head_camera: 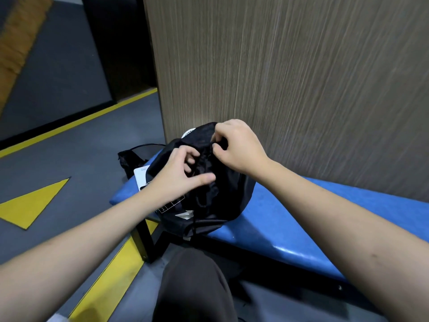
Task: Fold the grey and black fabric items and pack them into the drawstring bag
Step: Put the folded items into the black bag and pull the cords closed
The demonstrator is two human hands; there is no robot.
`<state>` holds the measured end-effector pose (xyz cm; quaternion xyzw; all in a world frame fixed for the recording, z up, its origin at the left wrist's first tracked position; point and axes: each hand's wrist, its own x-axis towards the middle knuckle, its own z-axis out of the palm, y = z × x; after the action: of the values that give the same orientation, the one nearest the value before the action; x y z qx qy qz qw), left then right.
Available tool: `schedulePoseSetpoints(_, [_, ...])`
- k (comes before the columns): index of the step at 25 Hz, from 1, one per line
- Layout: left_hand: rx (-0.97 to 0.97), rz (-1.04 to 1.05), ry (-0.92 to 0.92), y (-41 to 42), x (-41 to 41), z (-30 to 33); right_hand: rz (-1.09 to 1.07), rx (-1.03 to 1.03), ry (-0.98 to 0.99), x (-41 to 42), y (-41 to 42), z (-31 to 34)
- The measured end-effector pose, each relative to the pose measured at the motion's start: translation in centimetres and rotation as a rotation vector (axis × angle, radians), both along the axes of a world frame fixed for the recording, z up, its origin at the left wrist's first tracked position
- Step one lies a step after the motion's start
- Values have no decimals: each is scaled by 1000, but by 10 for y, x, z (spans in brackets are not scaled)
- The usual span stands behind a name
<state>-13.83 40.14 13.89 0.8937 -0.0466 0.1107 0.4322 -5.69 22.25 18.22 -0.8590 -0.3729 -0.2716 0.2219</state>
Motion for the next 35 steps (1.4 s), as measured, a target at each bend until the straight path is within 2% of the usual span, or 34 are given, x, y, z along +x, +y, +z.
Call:
schedulePoseSetpoints(3, [58, 44, 10, -12, -2, 1, -21, 26, 27, -4, 2, 10])
schedulePoseSetpoints(10, [0, 91, -167, -21, 18, 69, -96, 124, -111, -4, -19, 93])
schedulePoseSetpoints(15, [-150, -73, -280, -50, 36, 126, -184, 199, -153, -10, -68, 147])
schedulePoseSetpoints(23, [-116, -174, -400, -102, 61, 202, -347, 199, -195, -24, -144, 203])
schedulePoseSetpoints(30, [-147, -266, -377, -152, 76, 178, -411, 135, -61, -32, -210, 179])
schedulePoseSetpoints(35, [-112, -328, -360, -177, 81, 162, -412, -16, 0, -36, -231, 149])
